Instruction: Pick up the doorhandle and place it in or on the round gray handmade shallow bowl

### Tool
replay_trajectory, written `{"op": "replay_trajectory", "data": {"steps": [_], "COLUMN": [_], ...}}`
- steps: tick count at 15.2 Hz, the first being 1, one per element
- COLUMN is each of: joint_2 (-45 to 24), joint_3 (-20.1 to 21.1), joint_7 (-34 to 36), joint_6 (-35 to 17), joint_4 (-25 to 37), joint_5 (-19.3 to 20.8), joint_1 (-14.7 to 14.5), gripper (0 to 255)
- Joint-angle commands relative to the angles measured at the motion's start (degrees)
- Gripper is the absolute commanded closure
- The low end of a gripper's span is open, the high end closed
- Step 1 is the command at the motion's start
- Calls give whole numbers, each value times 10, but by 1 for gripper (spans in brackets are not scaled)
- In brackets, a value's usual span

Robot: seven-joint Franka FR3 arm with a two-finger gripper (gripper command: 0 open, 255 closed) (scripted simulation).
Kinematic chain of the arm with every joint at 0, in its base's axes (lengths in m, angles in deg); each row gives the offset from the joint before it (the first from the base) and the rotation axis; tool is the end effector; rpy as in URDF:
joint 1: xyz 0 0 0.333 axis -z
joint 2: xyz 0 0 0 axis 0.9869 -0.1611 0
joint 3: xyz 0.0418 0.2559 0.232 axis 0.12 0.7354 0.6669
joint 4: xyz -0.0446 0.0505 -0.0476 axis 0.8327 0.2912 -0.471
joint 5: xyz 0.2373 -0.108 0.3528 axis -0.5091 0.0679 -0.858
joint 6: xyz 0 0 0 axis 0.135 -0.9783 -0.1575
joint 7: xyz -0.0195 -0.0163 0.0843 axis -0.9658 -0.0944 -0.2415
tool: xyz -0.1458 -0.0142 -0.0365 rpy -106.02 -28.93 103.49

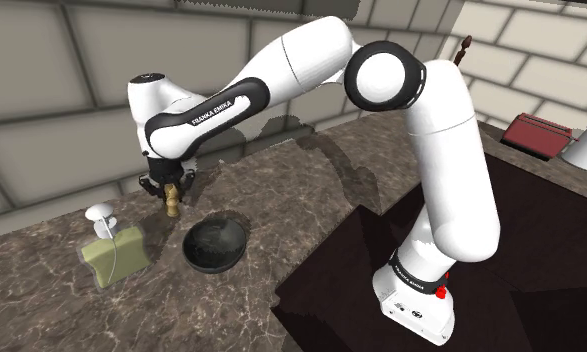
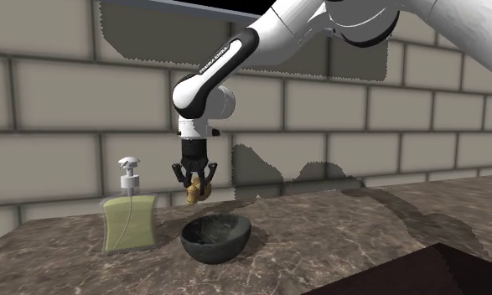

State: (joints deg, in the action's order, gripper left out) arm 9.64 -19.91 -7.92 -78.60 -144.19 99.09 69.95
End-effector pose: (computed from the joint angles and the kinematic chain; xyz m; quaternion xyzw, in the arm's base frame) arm 0.6743 0.3363 0.2160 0.9730 -0.2306 -0.0065 0.0074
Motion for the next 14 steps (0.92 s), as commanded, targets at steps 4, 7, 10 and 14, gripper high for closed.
{"op": "replay_trajectory", "data": {"steps": [4,7,10,14], "joint_2": [20,32,42,74], "joint_3": [5,8,11,17], "joint_7": [-5,-7,-10,-8], "joint_6": [27,44,61,61], "joint_4": [8,13,20,-11], "joint_5": [-8,-12,-16,-24], "joint_1": [3,5,6,11], "gripper": [255,255,255,255]}}
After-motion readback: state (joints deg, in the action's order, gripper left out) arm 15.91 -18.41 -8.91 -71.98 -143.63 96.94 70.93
